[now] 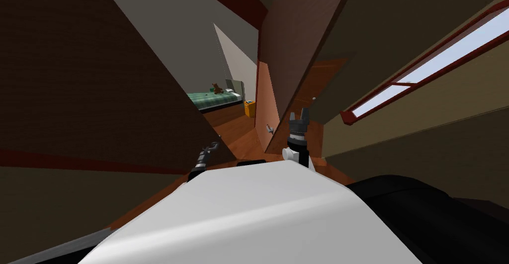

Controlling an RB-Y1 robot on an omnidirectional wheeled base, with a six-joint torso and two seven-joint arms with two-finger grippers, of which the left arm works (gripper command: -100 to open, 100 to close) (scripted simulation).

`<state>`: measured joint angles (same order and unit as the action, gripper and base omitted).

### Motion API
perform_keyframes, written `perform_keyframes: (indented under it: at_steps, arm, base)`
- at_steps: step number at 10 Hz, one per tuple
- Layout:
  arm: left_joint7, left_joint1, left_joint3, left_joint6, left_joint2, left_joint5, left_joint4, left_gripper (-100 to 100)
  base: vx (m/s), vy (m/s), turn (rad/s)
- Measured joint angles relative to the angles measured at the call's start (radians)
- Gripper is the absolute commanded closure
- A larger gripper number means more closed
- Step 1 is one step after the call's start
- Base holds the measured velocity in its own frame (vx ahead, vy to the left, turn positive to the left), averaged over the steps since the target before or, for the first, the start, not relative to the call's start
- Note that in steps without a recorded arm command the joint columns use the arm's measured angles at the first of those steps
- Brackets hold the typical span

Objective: Pull the door open

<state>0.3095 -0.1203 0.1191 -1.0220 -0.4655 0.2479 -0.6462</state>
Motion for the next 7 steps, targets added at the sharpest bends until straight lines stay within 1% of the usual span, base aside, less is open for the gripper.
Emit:
perform_keyframes:
  at_steps: [1, 2, 3, 4, 5, 6, 7]
  arm:
    - [0.006, -0.020, 0.008, -0.013, -0.006, -0.001, -0.010, 100]
    - [0.010, -0.048, 0.013, -0.015, -0.015, -0.001, -0.036, 100]
    - [0.017, -0.039, 0.021, -0.031, -0.014, -0.004, -0.007, 100]
    - [0.024, -0.045, 0.027, -0.048, -0.018, -0.005, 0.002, 100]
    - [0.031, -0.062, 0.032, -0.059, -0.029, -0.004, -0.011, 100]
    - [0.040, -0.058, 0.039, -0.076, -0.034, -0.005, 0.002, 100]
    - [0.046, -0.065, 0.045, -0.088, -0.039, -0.007, 0.001, 100]
  base:
    - [-0.168, 0.036, -0.122]
    - [-0.084, 0.024, -0.023]
    - [-0.084, 0.032, -0.086]
    - [-0.136, 0.040, -0.179]
    - [-0.134, 0.030, -0.098]
    - [-0.106, 0.045, -0.068]
    - [-0.127, 0.040, -0.080]
